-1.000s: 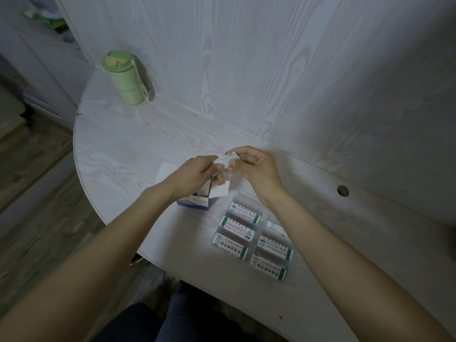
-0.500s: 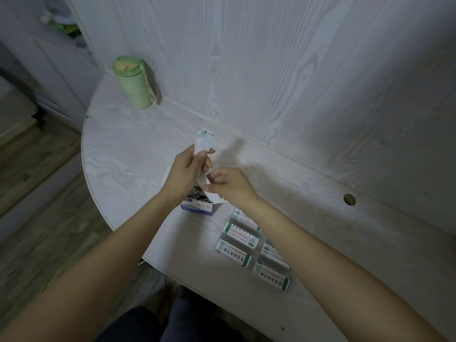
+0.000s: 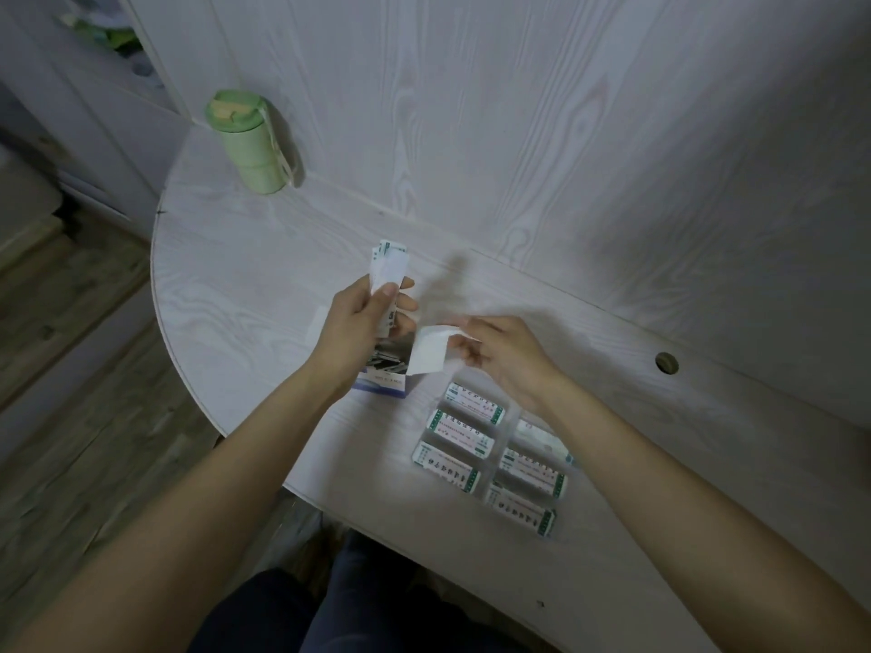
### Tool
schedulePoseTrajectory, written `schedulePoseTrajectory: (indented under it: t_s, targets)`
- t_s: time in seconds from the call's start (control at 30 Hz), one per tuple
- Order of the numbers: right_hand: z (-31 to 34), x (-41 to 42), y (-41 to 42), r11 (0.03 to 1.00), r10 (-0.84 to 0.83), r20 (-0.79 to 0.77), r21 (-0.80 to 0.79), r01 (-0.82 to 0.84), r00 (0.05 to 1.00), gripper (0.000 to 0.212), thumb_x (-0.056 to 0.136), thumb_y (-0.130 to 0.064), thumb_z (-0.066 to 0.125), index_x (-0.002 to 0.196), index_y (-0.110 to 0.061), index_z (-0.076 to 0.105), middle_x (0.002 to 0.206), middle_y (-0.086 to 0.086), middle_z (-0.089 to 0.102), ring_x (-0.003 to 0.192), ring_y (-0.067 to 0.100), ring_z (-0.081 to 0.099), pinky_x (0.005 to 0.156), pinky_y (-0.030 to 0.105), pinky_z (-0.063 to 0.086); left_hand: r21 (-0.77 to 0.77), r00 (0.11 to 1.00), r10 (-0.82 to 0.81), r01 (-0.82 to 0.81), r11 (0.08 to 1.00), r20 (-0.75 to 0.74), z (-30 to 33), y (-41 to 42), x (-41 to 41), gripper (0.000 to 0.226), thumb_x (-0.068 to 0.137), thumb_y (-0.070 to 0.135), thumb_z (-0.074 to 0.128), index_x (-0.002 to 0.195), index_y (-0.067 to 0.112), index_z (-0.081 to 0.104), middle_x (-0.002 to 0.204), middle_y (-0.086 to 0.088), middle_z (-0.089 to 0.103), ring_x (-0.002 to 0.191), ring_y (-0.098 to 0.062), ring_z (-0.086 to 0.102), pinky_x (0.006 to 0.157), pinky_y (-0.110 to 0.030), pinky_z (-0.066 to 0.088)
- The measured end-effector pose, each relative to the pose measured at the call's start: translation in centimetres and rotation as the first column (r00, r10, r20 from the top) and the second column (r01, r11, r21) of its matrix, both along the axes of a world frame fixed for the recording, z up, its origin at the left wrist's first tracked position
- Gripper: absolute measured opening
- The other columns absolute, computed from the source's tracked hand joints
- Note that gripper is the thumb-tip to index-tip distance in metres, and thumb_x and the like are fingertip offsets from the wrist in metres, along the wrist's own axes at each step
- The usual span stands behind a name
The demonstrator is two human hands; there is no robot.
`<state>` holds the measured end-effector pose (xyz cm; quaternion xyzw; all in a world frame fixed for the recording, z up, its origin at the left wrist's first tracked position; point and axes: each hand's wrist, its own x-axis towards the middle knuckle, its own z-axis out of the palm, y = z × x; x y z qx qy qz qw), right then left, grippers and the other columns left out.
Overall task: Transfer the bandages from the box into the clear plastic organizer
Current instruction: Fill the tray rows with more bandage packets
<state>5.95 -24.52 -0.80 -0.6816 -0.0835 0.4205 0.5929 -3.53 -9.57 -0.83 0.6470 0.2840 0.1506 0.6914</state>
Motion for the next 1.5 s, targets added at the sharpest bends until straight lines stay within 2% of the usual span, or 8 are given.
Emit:
schedulePoseTrajectory:
  t_s: [0.17, 0.27, 0.37, 0.47, 0.6, 0.77, 0.87, 1.5]
  targets:
    - [-1.4, 0.7, -3.5, 0.973, -0.038, 0.219, -0.216, 0.087, 0.975, 0.031, 0.086, 0.004, 0.062, 0.109, -0.016, 0.065, 0.101, 0.005, 0.065, 0.077, 0.011, 0.06, 0.069, 0.02, 0.051, 0.037, 0.998, -0.054, 0.056, 0.998, -0.033, 0.2, -1.5, 0.3, 0.022, 0.101, 0.016, 0.039, 0.105, 0.012, 0.061, 0.079, 0.005, 0.066, 0.062, -0.005, 0.058, 0.066, -0.02, 0.051]
    - [-3.1, 0.0, -4.4, 0.949, 0.01, 0.296, -0.305, 0.085, 0.955, 0.017, 0.084, -0.003, 0.068, 0.098, -0.012, 0.068, 0.1, 0.005, 0.067, 0.085, 0.015, 0.063, 0.086, 0.028, 0.051, 0.075, 0.997, -0.063, 0.066, 0.995, -0.049, 0.0, -2.7, 0.3, 0.023, 0.101, 0.016, 0.039, 0.105, 0.01, 0.061, 0.082, 0.005, 0.065, 0.061, -0.002, 0.059, 0.064, -0.016, 0.051]
    - [-4.8, -0.9, -4.3, 0.925, 0.017, 0.391, -0.356, 0.134, 0.92, 0.01, 0.085, -0.01, 0.068, 0.095, -0.009, 0.071, 0.101, 0.004, 0.07, 0.087, 0.011, 0.061, 0.082, 0.017, 0.047, 0.092, 0.999, -0.004, 0.008, 0.996, -0.041, -0.4, -3.3, 0.1, 0.024, 0.101, 0.016, 0.041, 0.103, 0.009, 0.063, 0.079, 0.008, 0.066, 0.063, -0.004, 0.059, 0.063, -0.017, 0.051]
    - [-6.1, -1.5, -3.7, 0.9, 0.028, 0.462, -0.398, 0.179, 0.887, 0.008, 0.087, -0.013, 0.067, 0.093, -0.011, 0.072, 0.101, 0.003, 0.072, 0.095, 0.014, 0.065, 0.087, 0.025, 0.05, 0.085, 0.999, 0.025, -0.022, 0.996, -0.033, -0.6, -3.5, -0.5, 0.025, 0.101, 0.016, 0.041, 0.107, 0.008, 0.063, 0.073, 0.008, 0.066, 0.061, -0.005, 0.058, 0.062, -0.019, 0.05]
    - [-7.0, -2.6, -3.3, 0.838, 0.153, 0.542, -0.514, 0.182, 0.826, 0.009, 0.091, -0.017, 0.063, 0.092, -0.018, 0.072, 0.098, -0.003, 0.073, 0.092, 0.013, 0.066, 0.074, 0.024, 0.05, 0.08, 1.0, 0.015, -0.014, 0.997, -0.016, -0.5, -4.1, -1.1, 0.024, 0.101, 0.012, 0.039, 0.103, 0.006, 0.062, 0.082, 0.001, 0.064, 0.058, -0.001, 0.057, 0.06, -0.014, 0.048]
    - [-7.9, -3.5, -3.4, 0.75, 0.372, 0.671, -0.625, 0.219, 0.641, 0.011, 0.089, -0.017, 0.063, 0.092, -0.018, 0.073, 0.097, 0.0, 0.064, 0.094, 0.017, 0.054, 0.073, 0.029, 0.044, 0.117, 0.999, -0.001, 0.006, 0.993, -0.041, -0.6, -4.5, -1.5, 0.025, 0.101, 0.012, 0.037, 0.106, 0.005, 0.061, 0.081, 0.005, 0.063, 0.064, 0.006, 0.06, 0.063, -0.008, 0.047]
    - [-8.0, -3.4, -3.6, 0.715, 0.439, 0.687, -0.657, 0.238, 0.579, 0.014, 0.091, -0.022, 0.061, 0.098, -0.016, 0.072, 0.106, 0.003, 0.058, 0.1, 0.02, 0.047, 0.082, 0.031, 0.039, 0.113, 0.999, -0.019, 0.024, 0.993, -0.046, -0.8, -4.6, -1.4, 0.025, 0.101, 0.012, 0.038, 0.109, 0.008, 0.061, 0.08, 0.004, 0.063, 0.066, 0.005, 0.061, 0.065, -0.009, 0.047]
    - [-8.2, -2.5, -2.4, 0.57, 0.628, 0.545, -0.808, 0.149, 0.555, 0.033, 0.094, -0.039, 0.052, 0.088, -0.012, 0.069, 0.1, 0.005, 0.06, 0.095, 0.022, 0.054, 0.085, 0.034, 0.039, 0.107, 0.998, -0.051, 0.055, 0.993, -0.045, -0.5, -4.7, -0.9, 0.022, 0.101, 0.013, 0.037, 0.105, 0.011, 0.059, 0.079, 0.004, 0.063, 0.064, 0.005, 0.06, 0.063, -0.009, 0.048]
